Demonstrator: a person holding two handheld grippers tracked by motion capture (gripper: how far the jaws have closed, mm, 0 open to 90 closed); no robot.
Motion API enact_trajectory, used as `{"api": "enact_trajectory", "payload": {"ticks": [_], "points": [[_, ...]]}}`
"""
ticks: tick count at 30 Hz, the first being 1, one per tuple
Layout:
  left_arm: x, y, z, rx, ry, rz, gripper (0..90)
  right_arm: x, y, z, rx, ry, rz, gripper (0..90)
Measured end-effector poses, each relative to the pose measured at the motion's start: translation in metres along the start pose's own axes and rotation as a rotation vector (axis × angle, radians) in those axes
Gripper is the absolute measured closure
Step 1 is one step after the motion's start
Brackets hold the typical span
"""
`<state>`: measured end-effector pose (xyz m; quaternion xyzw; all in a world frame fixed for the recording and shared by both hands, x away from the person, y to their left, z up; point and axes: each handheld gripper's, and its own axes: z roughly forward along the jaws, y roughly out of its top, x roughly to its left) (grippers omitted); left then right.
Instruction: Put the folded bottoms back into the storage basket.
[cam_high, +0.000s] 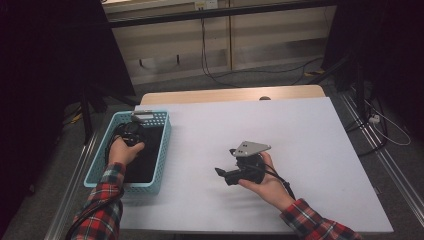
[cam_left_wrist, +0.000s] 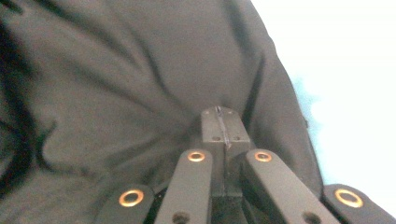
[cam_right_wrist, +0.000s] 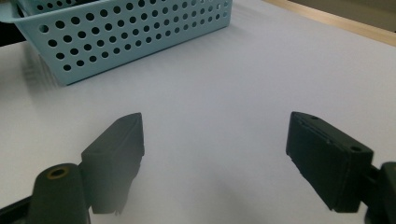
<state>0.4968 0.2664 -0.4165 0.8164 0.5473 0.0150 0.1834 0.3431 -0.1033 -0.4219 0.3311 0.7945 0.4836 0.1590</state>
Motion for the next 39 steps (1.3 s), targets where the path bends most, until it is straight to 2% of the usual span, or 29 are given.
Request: {"api": "enact_trajectory", "payload": {"ticks": [3,5,6,8,11,15,18,21,26,27,28,30,31,34,39], "points": [[0.001,0.001,-0.004,0.002,0.011,0.000,90.0,-0.001,0.000,-0.002,0.000,-0.004,0.000,19.1],[0.005,0.003,-0.010,-0.022,0.037,-0.002,90.0,-0.003,-0.001,-0.003,-0.002,-0.005,0.000,19.1],[0.008,0.005,-0.014,-0.056,0.058,-0.014,90.0,-0.003,-0.001,-0.003,-0.004,-0.007,0.006,19.1],[0.013,0.007,-0.018,-0.071,0.087,-0.029,90.0,-0.004,-0.001,-0.003,-0.005,-0.007,0.011,19.1],[0.019,0.010,-0.017,-0.068,0.134,-0.047,90.0,-0.004,-0.001,-0.002,-0.002,-0.005,0.004,19.1],[0.026,0.010,-0.010,-0.085,0.160,-0.070,90.0,-0.003,-0.001,-0.002,-0.005,0.000,0.001,19.1],[0.027,0.012,-0.001,-0.068,0.145,-0.069,90.0,-0.002,-0.001,-0.002,-0.003,0.003,0.003,19.1],[0.022,0.015,0.007,-0.085,0.137,-0.067,90.0,-0.002,-0.001,-0.002,-0.006,0.004,0.004,19.0],[0.010,0.022,0.011,-0.079,0.081,-0.031,90.0,-0.002,-0.001,-0.002,-0.005,0.007,0.007,19.0],[0.008,0.022,0.011,-0.076,0.040,-0.029,90.0,-0.001,-0.001,-0.002,-0.005,0.007,0.008,19.0],[0.008,0.022,0.010,-0.070,0.043,-0.021,90.0,-0.001,-0.001,-0.002,-0.004,0.007,0.006,19.0],[0.009,0.022,0.006,-0.087,0.099,-0.011,90.0,-0.002,-0.001,-0.003,-0.005,0.007,0.004,18.8],[0.013,0.021,-0.001,-0.114,0.108,-0.017,89.4,-0.002,-0.001,-0.003,-0.005,0.007,0.007,18.7],[0.025,0.019,-0.017,-0.150,0.140,-0.045,87.0,-0.002,-0.002,-0.004,-0.006,0.007,0.006,18.7],[0.043,0.011,-0.036,-0.143,0.190,-0.079,89.1,-0.001,-0.001,-0.003,-0.010,0.007,0.007,18.7]]}}
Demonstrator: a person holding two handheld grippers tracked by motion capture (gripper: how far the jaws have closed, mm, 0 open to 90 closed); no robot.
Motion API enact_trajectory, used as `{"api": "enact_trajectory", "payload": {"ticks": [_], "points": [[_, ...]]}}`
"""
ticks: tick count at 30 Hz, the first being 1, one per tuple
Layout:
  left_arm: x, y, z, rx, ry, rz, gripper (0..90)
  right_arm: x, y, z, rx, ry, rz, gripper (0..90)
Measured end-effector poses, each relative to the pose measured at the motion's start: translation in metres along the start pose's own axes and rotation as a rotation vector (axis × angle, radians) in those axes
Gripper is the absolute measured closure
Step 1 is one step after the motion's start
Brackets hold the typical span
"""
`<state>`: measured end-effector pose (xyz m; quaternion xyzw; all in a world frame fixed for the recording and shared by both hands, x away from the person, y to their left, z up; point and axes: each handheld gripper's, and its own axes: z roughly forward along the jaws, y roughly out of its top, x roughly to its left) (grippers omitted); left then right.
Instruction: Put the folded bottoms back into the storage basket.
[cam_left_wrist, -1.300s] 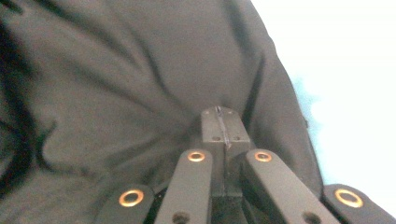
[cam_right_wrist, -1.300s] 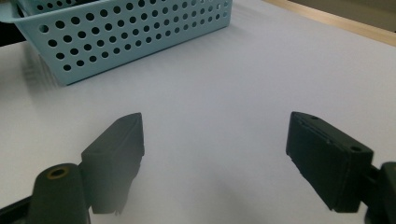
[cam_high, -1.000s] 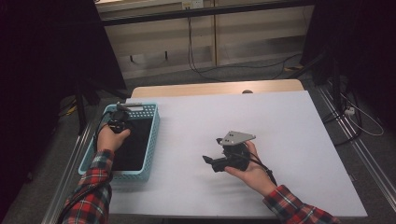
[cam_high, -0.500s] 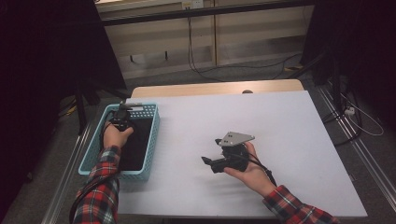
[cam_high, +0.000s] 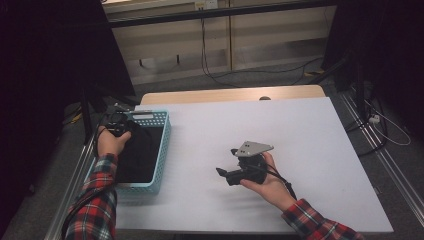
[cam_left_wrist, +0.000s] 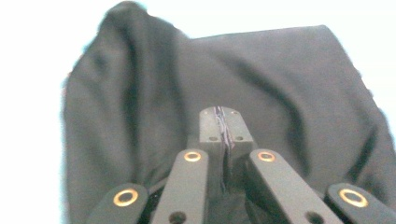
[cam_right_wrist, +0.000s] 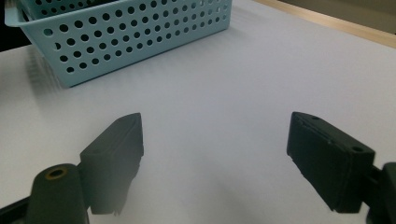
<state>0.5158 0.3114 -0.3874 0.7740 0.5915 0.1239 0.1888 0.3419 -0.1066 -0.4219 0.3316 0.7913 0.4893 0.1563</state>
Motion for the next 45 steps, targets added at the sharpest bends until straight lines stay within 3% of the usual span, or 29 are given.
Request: {"api": "enact_trajectory", "payload": {"ticks": [8,13,17,19,21,27,32,41,45], "points": [[0.015,-0.010,0.003,0.010,0.069,-0.036,89.3,0.002,0.000,-0.001,-0.002,0.003,-0.005,18.7],[0.017,-0.012,0.002,0.008,0.030,-0.054,88.1,0.001,0.000,-0.001,0.004,0.002,-0.005,18.4],[0.013,-0.010,-0.007,-0.002,0.005,-0.034,77.6,-0.002,0.000,-0.003,0.007,-0.002,-0.005,18.1],[0.011,-0.009,-0.013,-0.004,-0.027,-0.033,74.4,-0.003,-0.001,-0.005,0.013,-0.005,-0.007,17.8],[0.006,-0.007,-0.018,-0.003,-0.039,-0.014,65.3,-0.005,-0.002,-0.007,0.018,-0.006,-0.007,17.7],[-0.008,-0.003,-0.032,-0.033,-0.045,0.023,50.5,-0.010,-0.009,-0.016,0.028,-0.021,0.000,17.7],[-0.016,-0.003,-0.039,-0.048,-0.073,0.016,35.8,-0.014,-0.014,-0.026,0.028,-0.026,0.000,17.7],[-0.050,-0.007,-0.047,-0.078,-0.131,0.083,22.4,-0.020,-0.021,-0.039,0.029,-0.030,0.010,17.6],[-0.066,-0.007,-0.054,-0.098,-0.173,0.124,21.1,-0.023,-0.023,-0.045,0.027,-0.031,0.008,17.5]]}}
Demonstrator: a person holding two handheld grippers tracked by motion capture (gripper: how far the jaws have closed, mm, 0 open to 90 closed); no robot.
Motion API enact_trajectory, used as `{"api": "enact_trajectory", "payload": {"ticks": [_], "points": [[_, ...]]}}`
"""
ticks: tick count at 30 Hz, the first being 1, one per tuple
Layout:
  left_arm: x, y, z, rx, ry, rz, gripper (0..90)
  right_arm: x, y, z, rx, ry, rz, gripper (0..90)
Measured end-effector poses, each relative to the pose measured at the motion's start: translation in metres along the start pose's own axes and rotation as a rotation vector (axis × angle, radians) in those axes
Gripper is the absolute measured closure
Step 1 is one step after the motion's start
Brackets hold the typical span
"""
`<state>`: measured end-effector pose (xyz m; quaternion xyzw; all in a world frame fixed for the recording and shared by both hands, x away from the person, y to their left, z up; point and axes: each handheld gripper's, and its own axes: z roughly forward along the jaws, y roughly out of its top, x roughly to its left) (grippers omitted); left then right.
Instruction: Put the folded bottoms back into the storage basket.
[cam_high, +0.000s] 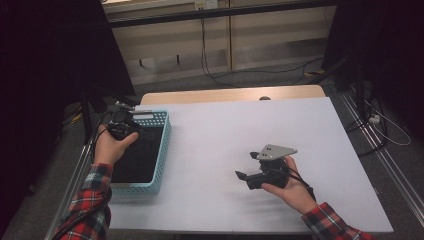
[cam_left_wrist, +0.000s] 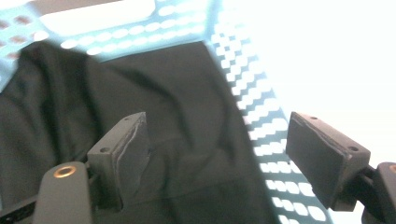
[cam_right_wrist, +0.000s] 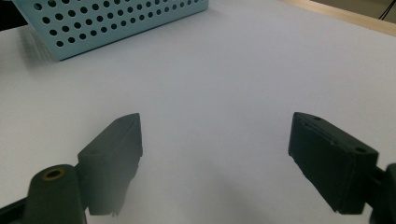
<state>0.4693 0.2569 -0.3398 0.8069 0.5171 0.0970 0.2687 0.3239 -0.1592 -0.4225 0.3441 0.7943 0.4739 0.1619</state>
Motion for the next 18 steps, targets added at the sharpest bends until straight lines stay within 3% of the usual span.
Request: {"api": "enact_trajectory", "payload": {"ticks": [9,18], "points": [[-0.045,-0.004,0.007,-0.002,-0.102,0.099,17.6,-0.010,-0.005,-0.011,-0.007,-0.007,0.027,17.5],[-0.082,-0.013,0.018,-0.005,-0.168,0.179,16.0,-0.016,-0.016,-0.021,0.018,-0.012,0.020,17.5]]}}
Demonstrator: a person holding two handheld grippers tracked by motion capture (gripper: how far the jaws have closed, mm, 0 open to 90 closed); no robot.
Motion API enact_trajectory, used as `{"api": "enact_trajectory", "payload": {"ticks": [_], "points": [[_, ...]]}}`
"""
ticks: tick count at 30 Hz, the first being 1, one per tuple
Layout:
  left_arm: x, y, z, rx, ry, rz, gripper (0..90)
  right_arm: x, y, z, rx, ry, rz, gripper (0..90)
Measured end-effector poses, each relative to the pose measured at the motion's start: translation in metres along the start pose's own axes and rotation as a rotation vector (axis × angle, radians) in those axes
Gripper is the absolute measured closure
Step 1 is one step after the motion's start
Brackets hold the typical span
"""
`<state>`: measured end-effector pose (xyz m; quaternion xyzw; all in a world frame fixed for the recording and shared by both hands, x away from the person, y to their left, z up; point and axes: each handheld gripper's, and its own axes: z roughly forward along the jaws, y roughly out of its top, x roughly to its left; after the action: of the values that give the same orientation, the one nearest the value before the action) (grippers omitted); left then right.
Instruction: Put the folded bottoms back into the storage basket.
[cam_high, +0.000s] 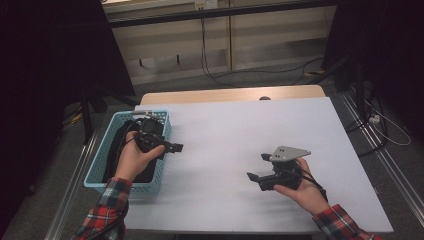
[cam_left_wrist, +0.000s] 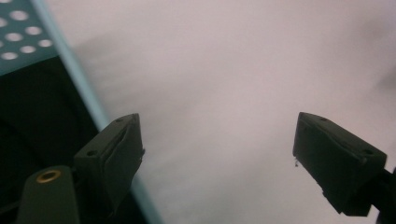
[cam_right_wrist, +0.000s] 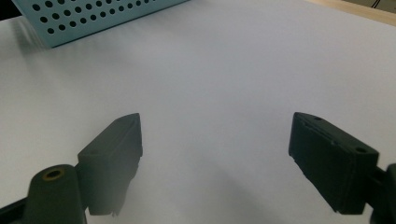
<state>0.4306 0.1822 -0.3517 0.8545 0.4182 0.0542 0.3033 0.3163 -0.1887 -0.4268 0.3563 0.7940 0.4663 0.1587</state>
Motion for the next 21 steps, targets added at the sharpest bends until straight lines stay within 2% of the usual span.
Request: {"api": "enact_trajectory", "payload": {"ticks": [5,13,21], "points": [[-0.015,-0.002,0.006,-0.011,-0.030,0.031,15.0,-0.003,-0.005,-0.007,0.005,-0.005,0.010,17.5],[-0.030,-0.012,0.014,-0.010,-0.075,0.068,14.1,-0.008,-0.014,-0.018,0.017,-0.014,0.015,17.2],[-0.039,-0.026,0.022,-0.016,-0.097,0.073,12.9,-0.013,-0.025,-0.029,0.035,-0.028,0.022,17.1]]}}
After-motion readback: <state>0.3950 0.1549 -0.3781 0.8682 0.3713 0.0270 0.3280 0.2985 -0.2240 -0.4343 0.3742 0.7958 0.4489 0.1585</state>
